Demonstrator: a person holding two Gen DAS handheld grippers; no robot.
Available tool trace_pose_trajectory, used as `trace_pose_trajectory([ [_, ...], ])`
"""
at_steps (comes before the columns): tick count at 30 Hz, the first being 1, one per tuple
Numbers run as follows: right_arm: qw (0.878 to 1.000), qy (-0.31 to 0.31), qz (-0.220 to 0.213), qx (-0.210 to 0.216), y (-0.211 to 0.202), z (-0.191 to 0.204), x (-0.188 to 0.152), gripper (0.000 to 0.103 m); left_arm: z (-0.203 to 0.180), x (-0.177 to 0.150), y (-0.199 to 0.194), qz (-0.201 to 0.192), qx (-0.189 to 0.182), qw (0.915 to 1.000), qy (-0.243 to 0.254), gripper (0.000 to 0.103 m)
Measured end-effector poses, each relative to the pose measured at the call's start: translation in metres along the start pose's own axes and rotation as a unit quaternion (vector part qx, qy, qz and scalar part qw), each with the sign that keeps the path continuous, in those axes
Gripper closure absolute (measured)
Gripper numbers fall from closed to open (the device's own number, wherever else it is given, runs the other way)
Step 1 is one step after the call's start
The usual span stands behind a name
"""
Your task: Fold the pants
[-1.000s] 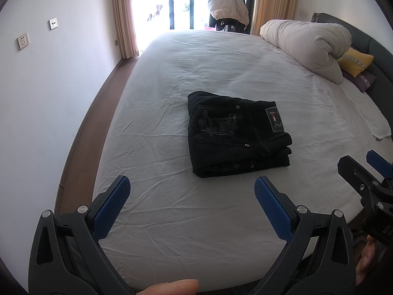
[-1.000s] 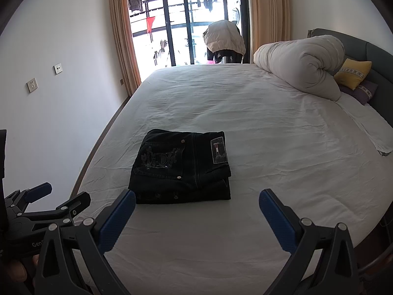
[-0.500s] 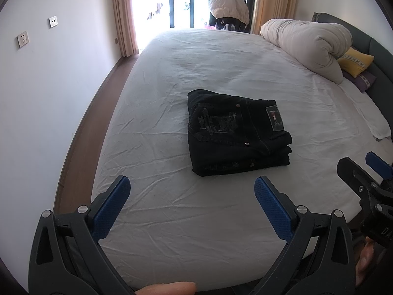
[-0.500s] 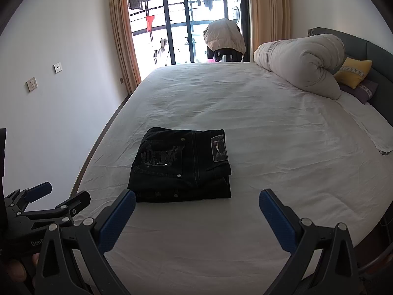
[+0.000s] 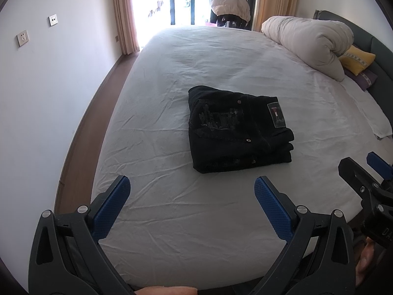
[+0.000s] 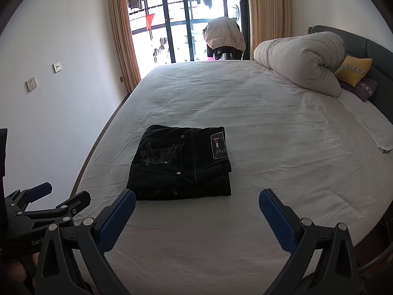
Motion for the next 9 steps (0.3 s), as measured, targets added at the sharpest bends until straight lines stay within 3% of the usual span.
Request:
trace_pose_trajectory([
  [9,1.0,0.006,0.008,0.004,-0.0021,-0.0082,-0.0095,0.0,0.0021,-0.0017,0.0017,-0.004,-0.004,1.0,-0.003,0.0],
])
Point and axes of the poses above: each gripper's, at about its wrist camera, not at the fingertips, and y roughly the way its jaws point, z to its left, x to its top, the point moved 4 cm from there along y, roughly the way its jaws point, and after that the axes turned 6 degrees about -z, right-handed, at the moved point
